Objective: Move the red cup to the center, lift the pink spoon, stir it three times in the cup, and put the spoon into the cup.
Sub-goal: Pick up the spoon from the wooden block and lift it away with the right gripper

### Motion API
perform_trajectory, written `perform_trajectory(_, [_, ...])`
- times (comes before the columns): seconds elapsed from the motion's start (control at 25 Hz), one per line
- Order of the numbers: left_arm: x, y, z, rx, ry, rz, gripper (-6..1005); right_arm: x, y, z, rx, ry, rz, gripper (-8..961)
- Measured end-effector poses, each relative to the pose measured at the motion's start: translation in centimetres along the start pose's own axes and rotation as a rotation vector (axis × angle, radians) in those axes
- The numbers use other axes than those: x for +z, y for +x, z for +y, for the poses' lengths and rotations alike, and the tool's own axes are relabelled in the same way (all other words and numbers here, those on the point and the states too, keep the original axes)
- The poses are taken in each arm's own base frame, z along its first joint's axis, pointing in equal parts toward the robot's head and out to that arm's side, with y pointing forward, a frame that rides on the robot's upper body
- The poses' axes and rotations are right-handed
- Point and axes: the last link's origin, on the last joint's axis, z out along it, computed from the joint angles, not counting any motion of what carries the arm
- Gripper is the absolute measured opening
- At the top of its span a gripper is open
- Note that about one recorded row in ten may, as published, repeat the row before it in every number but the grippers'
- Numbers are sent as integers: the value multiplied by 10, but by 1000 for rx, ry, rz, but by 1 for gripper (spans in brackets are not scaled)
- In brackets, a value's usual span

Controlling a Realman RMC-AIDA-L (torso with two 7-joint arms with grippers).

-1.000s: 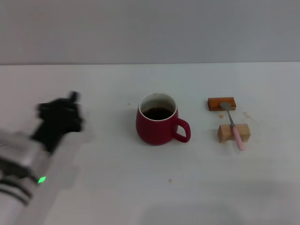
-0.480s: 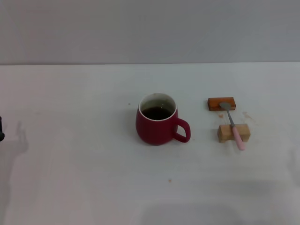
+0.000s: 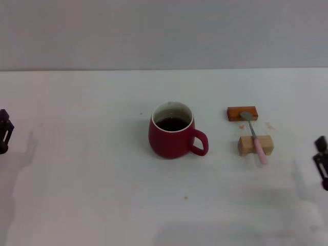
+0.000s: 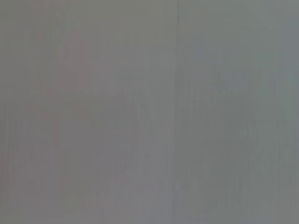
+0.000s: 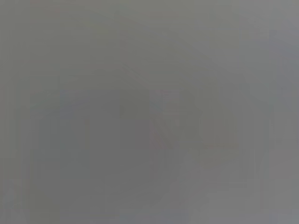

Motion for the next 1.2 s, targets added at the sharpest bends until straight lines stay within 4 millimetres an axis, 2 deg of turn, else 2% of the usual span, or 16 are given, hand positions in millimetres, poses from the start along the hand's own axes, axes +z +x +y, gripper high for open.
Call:
perform_trajectory(0.16, [0,0,0,0,1,-1,665,10,9,7,8,-35,59,673])
perform_trajectory(0.28, [1,0,0,6,-4,-3,851,19,17,13,21,-52,120,673])
perform_trajectory(0.44, [2,0,0,7,-7,-3,851,28,26,19,40,-75,187,673])
perform_trajectory(1.2, [4,1,3,12,-23,1,851,43,40,31,62,-127,300,633])
